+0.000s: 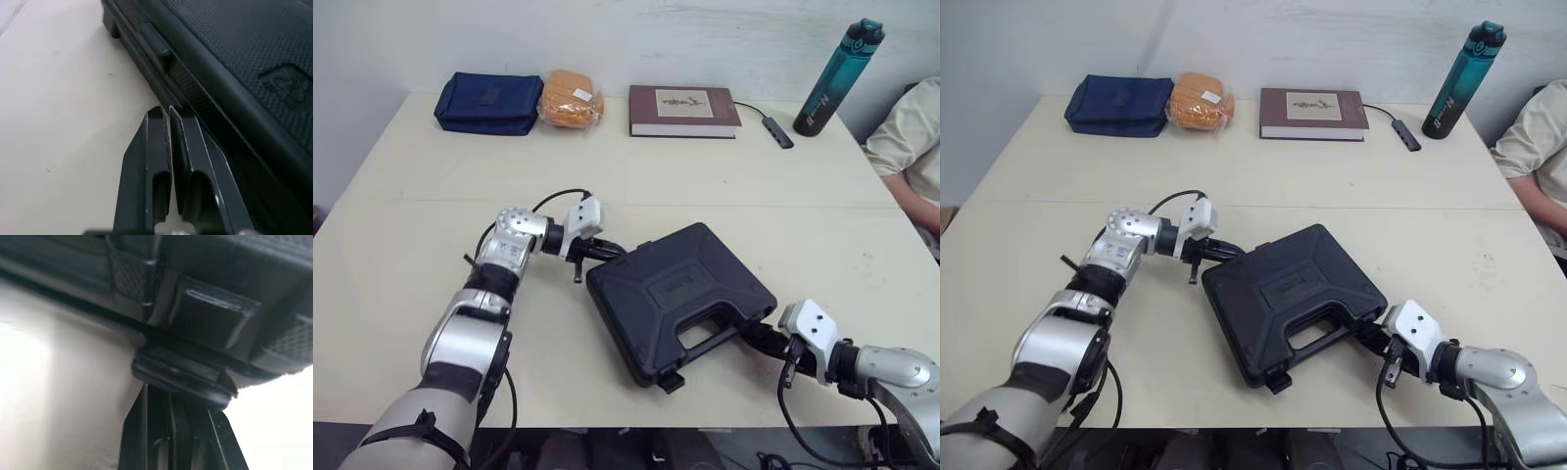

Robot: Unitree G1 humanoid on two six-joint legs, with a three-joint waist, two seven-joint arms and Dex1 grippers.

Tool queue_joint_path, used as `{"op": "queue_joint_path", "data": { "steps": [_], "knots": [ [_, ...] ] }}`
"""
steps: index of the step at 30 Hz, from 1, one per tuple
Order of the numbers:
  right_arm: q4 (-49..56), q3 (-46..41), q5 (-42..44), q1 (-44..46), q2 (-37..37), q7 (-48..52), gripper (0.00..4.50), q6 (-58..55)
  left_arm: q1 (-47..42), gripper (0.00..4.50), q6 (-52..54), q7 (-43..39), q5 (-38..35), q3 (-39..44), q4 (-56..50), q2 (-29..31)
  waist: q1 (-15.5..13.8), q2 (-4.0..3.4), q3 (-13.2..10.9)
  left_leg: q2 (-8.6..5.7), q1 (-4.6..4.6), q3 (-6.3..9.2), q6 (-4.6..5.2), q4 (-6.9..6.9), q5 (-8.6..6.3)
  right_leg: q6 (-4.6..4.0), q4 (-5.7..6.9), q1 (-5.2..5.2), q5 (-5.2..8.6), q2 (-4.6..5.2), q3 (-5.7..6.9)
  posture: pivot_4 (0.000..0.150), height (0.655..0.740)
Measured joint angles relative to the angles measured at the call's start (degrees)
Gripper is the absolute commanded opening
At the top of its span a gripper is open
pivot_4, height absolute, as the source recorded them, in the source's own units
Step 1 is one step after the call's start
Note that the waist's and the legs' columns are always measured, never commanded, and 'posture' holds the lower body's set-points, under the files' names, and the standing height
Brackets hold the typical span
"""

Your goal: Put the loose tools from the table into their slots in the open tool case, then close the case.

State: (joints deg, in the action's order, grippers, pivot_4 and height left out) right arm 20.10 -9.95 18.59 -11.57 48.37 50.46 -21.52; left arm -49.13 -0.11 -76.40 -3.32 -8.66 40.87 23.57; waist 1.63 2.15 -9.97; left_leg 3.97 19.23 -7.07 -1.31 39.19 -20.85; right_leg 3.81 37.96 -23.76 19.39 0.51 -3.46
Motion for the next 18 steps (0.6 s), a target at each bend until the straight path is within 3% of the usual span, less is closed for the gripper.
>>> {"op": "queue_joint_path", "data": {
  "steps": [4, 9, 13, 18],
  "knots": [
    [1.53, -3.93, 1.78, -2.13, 1.55, 1.15, 0.00, -2.60, 3.65, 0.13, 6.87, 0.34, -1.77, 0.13, -9.23, 1.98, -0.33, 0.00, 0.00, -0.02, 0.03, 0.10, -0.01, 0.05, 0.04, 0.00, 0.03, 0.03, 0.00, 0.03, 0.05, 0.150, 0.7400],
    [7.44, -12.69, 7.38, -9.35, 0.90, 2.12, 0.00, -7.74, -0.31, 0.13, 18.94, 3.31, -7.73, 3.50, -18.24, 0.54, -1.45, -0.01, 0.00, -0.07, 0.07, 0.13, 0.02, 0.04, 0.02, 0.01, -0.03, 0.06, -0.01, 0.05, 0.06, 0.150, 0.7400],
    [11.24, -18.36, 12.65, -12.64, -2.37, 0.93, 0.00, -11.64, -4.66, 0.13, 23.24, 4.77, -10.09, 0.77, -22.43, -6.81, -1.78, -0.02, 0.01, -0.13, 0.02, 0.14, 0.03, 0.03, 0.01, 0.04, -0.12, 0.15, -0.01, 0.05, 0.03, 0.150, 0.7400],
    [15.56, -22.30, 17.35, -14.69, -5.88, -2.15, 0.00, -15.11, -10.12, 0.13, 18.37, 8.84, -7.09, -5.68, -12.86, -18.51, -1.07, -0.05, 0.02, -0.25, -0.01, 0.05, 0.03, -0.02, 0.01, 0.10, -0.14, 0.11, -0.04, -0.11, -0.19, 0.150, 0.7400]
  ]
}}
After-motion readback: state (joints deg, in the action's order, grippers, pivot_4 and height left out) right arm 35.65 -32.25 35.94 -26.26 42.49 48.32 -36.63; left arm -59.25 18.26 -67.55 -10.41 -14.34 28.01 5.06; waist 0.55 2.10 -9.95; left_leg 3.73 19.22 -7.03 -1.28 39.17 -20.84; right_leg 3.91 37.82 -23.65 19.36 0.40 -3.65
